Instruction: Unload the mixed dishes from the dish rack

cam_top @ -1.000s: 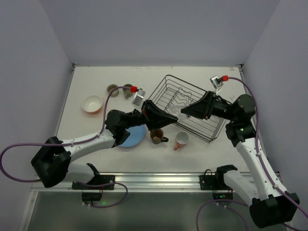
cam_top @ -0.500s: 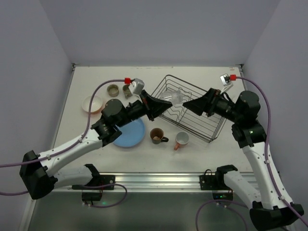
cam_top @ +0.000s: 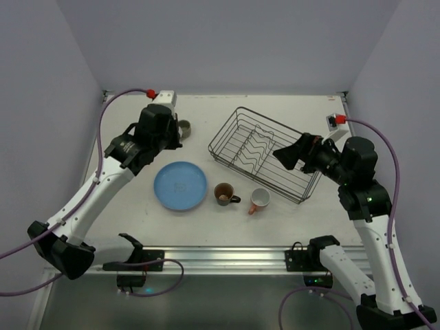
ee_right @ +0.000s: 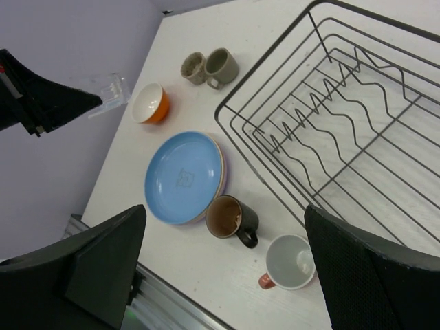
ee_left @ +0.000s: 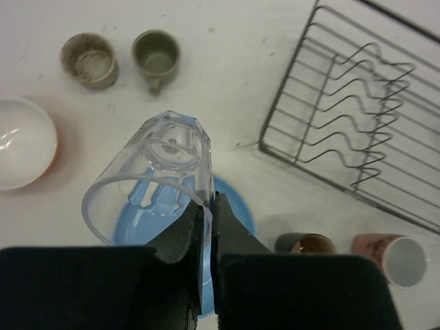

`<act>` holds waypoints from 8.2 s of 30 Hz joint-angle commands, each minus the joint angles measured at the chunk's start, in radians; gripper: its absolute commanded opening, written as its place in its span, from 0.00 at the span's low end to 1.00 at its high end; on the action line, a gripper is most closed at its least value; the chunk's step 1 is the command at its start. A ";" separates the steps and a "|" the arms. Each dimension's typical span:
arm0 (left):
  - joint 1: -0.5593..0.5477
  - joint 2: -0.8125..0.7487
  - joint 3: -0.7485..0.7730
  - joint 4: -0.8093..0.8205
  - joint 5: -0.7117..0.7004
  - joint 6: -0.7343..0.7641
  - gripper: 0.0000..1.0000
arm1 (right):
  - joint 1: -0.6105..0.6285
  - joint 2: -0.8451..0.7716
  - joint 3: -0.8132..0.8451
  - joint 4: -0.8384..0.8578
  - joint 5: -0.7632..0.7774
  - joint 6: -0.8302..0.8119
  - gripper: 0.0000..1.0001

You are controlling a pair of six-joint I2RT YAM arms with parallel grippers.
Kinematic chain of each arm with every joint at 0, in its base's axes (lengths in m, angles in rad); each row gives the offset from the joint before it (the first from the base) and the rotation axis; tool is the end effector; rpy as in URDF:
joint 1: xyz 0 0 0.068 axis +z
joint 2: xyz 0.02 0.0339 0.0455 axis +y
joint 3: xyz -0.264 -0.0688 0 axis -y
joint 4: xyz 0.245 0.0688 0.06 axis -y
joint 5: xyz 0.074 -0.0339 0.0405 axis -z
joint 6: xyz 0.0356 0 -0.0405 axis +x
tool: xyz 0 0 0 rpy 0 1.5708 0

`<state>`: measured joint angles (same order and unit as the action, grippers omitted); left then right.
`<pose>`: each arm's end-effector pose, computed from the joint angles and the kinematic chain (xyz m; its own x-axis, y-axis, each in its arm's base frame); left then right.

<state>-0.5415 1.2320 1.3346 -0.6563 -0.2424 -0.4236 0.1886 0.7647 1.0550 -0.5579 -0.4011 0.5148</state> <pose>0.2291 -0.1278 0.3902 -0.5445 -0.1381 -0.8273 0.1114 0.9657 -0.2346 0.1448 0.0418 0.3957 -0.4932 0.3673 -0.7886 -0.3443 0.7501 0.5647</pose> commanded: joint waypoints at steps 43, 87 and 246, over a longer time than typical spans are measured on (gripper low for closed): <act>0.653 0.351 -0.221 -0.192 0.164 0.037 0.01 | -0.005 -0.107 -0.052 -0.036 0.004 -0.145 0.99; 0.333 -0.523 -0.155 -0.131 0.328 0.103 1.00 | -0.031 0.430 0.114 -0.237 0.645 -0.197 0.99; -0.137 -0.131 -0.416 -0.487 -0.163 -0.339 0.00 | 0.040 -0.039 -0.047 0.067 -0.163 -0.081 0.99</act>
<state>-0.6868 1.0798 0.9409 -1.1896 -0.4450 -0.6991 0.2325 0.7319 1.0279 -0.5034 -0.5240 0.4843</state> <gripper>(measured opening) 0.034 0.989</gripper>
